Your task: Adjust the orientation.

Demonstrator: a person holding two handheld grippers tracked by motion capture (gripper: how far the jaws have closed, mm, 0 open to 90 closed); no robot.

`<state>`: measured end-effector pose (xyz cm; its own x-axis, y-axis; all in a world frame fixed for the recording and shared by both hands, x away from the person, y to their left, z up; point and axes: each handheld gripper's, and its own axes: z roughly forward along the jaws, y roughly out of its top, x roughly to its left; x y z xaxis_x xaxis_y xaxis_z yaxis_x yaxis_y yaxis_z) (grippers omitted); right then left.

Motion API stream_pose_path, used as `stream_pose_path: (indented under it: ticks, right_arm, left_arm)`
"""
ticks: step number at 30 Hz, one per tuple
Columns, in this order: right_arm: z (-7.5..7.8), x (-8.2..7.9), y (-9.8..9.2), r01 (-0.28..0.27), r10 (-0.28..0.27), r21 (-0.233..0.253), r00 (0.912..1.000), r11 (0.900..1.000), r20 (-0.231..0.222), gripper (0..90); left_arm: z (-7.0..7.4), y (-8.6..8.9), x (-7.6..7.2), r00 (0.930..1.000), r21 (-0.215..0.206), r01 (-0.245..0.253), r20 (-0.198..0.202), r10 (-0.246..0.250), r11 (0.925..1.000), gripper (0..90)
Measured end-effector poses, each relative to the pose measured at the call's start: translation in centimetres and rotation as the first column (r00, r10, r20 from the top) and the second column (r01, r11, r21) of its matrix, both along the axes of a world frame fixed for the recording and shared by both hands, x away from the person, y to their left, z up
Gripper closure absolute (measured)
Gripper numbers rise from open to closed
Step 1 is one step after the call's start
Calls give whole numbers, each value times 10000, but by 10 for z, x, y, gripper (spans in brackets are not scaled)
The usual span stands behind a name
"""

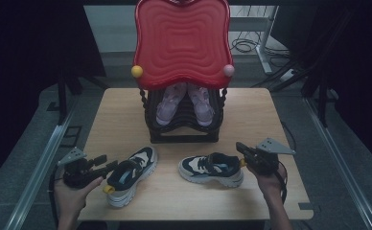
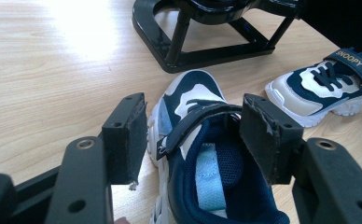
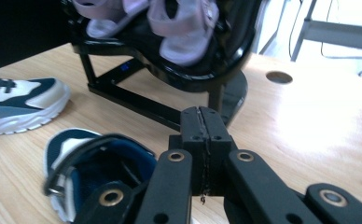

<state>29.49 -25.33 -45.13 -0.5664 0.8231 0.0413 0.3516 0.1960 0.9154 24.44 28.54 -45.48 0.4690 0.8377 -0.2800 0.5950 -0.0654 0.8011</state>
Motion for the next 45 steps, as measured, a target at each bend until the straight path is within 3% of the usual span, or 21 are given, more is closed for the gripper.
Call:
stream_pose_path:
  ticks: [14, 28, 35, 45]
  right_arm:
    - [-15, 16, -26, 228, -228, 8, 9990, 9997, -387, 896]
    - [-31, 22, -27, -631, 630, 21, 9939, 9980, -907, 896]
    - [-37, 21, -23, -1160, 1131, -198, 9874, 9931, -1109, 896]
    - [-43, 19, -19, -1667, 1635, -137, 9778, 9859, -1314, 896]
  left_arm:
    - [-1, -1, 1, 10000, -10, 51, -58, -51, 10000, 417]
    - [-1, -1, 1, 10000, -5, 53, -61, -53, 10000, 417]
    - [-1, 0, 0, 10000, -17, 66, -52, -66, 10000, 418]
    - [0, -1, 0, 9999, -40, 135, -13, -135, 9999, 416]
